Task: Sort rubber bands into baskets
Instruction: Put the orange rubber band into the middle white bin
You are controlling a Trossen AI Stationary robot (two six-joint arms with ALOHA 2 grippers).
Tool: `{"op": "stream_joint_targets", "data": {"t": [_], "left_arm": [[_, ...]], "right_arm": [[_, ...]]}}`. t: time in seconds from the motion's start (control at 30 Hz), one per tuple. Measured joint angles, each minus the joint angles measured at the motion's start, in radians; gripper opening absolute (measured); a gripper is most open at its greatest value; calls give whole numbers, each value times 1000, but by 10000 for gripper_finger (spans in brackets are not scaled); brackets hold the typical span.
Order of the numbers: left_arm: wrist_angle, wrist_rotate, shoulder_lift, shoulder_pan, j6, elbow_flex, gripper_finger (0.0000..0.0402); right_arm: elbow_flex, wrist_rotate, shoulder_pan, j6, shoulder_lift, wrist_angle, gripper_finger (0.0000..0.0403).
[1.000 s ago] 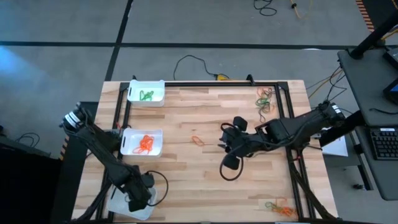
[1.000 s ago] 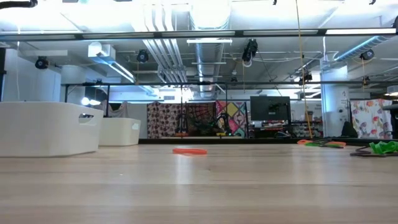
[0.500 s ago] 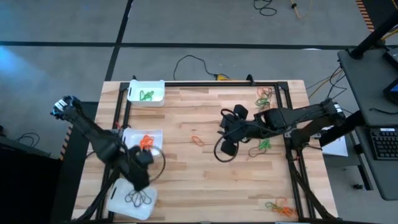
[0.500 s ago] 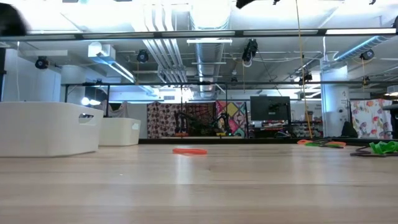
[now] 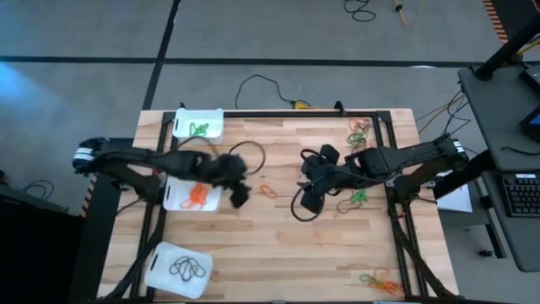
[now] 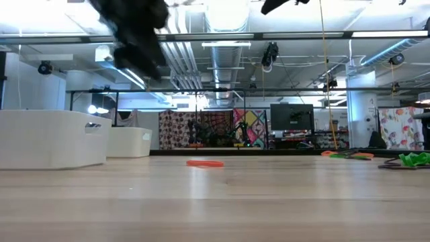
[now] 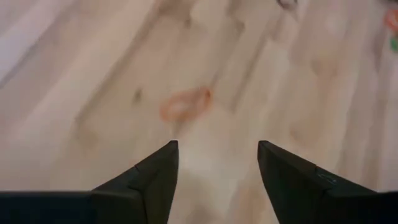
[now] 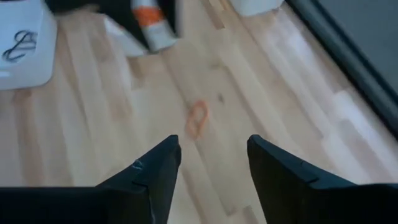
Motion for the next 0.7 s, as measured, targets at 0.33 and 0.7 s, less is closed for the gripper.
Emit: {"op": "stream_joint_targets", "data": {"t": [0.33, 0.7], "left_arm": [[111, 61, 264, 148, 39, 5, 278], [255, 63, 429, 152, -9, 6, 280]], "right_arm": [[3, -20, 99, 233, -2, -164, 205], [3, -19, 120, 260, -2, -165, 212]]}}
